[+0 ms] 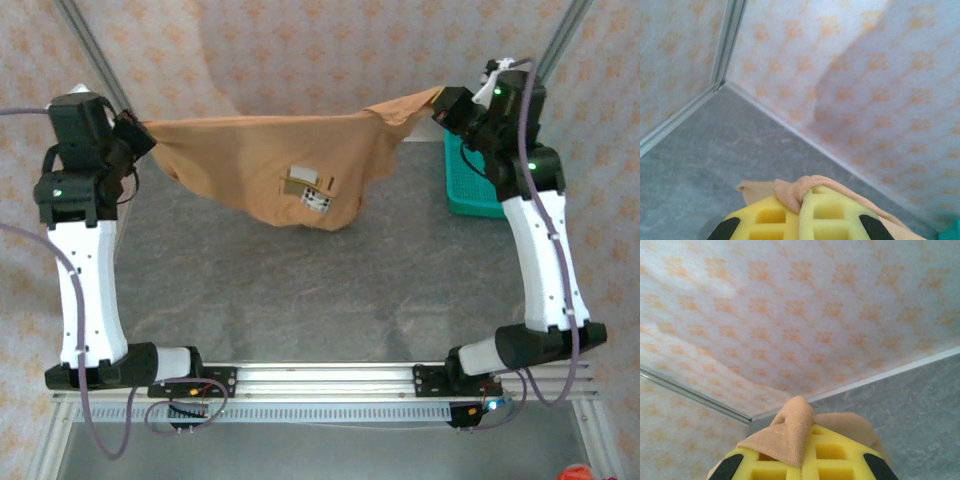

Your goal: Fold the inside-out t-shirt

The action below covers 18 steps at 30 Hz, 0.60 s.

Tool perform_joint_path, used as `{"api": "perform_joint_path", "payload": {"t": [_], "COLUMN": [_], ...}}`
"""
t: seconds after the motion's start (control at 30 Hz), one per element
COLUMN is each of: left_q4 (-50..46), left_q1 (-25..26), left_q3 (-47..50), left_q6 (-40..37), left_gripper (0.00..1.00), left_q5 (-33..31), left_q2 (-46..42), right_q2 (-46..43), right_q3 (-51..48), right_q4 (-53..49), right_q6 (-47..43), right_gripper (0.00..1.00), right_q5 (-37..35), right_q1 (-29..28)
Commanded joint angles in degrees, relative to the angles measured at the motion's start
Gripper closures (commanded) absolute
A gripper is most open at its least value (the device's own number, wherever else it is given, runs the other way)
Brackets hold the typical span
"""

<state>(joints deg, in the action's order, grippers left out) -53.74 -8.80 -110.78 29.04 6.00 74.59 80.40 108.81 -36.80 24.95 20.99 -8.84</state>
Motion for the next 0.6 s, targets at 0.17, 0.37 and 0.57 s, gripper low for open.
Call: {"api": "perform_joint_path", "payload": {"t": [0.17, 0.37, 0.57], "left_q4": [4.41, 6.85, 10.89], "left_q1": [-0.66, -0.67, -0.61], "left_q3": [-4.75, -3.31, 4.18], "left_q6": [-2.90, -3.89, -3.12], "left_gripper": [1.00, 1.00, 1.00], "left_q5": [6.49, 7.03, 12.85], "left_q2": [-9.28, -13.03, -4.29], "right_q2": [-11.80, -15.96, -6.86], "right_q3": [2.18, 3.49, 3.91], "right_q4": [-6.72, -7.10, -5.01], "right_q6": [-0.95, -2.16, -2.53], "right_gripper": [1.00, 1.00, 1.00], "right_q5": [1.82, -1.60, -2.21], "right_q1": [0.36, 0.32, 0.32]}}
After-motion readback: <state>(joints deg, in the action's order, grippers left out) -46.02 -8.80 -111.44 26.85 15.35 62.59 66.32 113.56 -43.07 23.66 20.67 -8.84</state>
